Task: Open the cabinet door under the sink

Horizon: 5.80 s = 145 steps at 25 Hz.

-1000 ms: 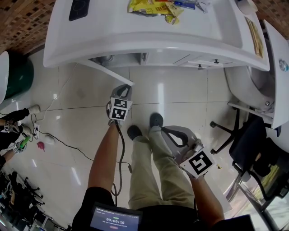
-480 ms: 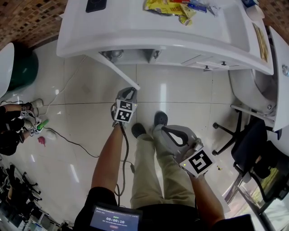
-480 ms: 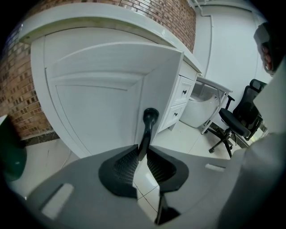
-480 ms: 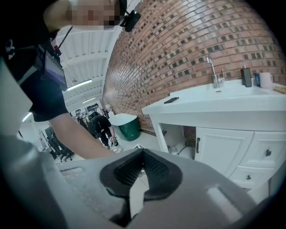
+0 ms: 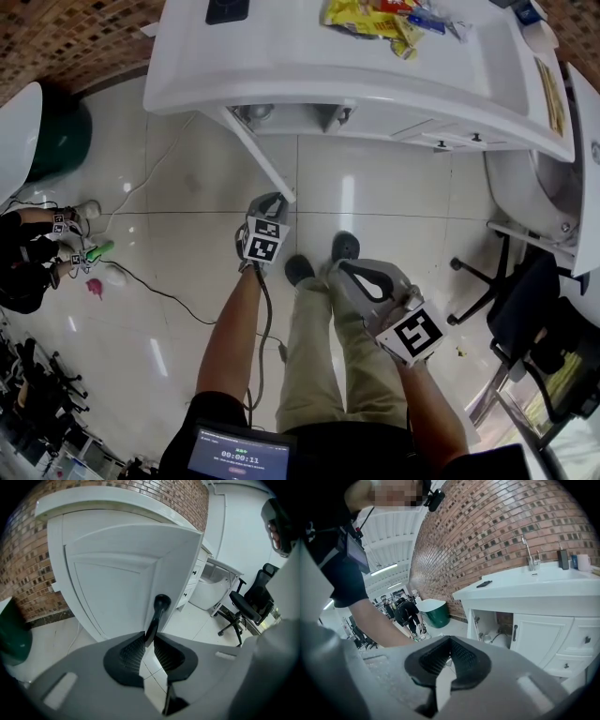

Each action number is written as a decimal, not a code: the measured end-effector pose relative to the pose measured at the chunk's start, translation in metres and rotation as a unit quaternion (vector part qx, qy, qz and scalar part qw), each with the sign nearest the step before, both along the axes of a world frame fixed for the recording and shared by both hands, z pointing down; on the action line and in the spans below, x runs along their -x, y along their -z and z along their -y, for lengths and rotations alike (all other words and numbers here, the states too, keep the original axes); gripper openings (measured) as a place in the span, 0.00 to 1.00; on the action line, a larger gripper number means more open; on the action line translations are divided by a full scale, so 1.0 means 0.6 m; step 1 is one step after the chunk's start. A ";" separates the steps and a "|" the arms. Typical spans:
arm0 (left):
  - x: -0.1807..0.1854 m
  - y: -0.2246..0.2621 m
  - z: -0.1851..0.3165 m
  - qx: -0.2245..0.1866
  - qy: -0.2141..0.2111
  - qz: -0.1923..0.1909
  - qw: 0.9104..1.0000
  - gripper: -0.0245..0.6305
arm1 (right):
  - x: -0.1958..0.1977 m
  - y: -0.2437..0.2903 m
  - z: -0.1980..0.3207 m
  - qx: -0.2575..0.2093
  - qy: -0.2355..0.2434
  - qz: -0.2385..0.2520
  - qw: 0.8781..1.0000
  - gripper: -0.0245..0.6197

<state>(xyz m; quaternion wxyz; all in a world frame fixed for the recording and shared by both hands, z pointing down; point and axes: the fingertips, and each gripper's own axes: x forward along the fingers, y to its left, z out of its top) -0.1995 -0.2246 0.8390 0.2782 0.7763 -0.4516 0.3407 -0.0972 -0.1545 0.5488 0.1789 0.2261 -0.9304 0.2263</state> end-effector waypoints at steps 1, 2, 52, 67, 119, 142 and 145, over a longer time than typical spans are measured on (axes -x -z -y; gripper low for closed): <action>0.006 0.000 -0.005 0.002 0.002 0.000 1.000 0.15 | 0.005 -0.001 -0.002 0.001 0.003 -0.001 1.000 0.03; 0.013 0.001 -0.010 0.003 0.005 0.000 1.000 0.15 | 0.009 -0.001 -0.003 0.003 0.005 -0.002 1.000 0.03; 0.310 0.023 -0.124 0.020 0.130 0.042 0.990 0.06 | 0.081 0.010 -0.119 -0.004 0.035 -0.035 0.999 0.03; 0.199 0.179 -0.312 -0.063 0.171 -0.022 0.983 0.06 | 0.010 0.056 -0.268 -0.027 0.041 -0.007 0.999 0.03; -0.368 0.950 -1.025 -0.256 0.023 -0.177 0.950 0.06 | -0.280 0.464 -0.919 -0.157 0.042 0.026 0.986 0.03; -0.484 0.956 -1.012 -0.234 -0.015 -0.183 0.955 0.06 | -0.361 0.473 -0.902 -0.156 0.050 0.021 0.986 0.03; -0.500 0.956 -1.009 -0.233 -0.024 -0.184 0.955 0.06 | -0.376 0.471 -0.900 -0.154 0.043 0.018 0.987 0.03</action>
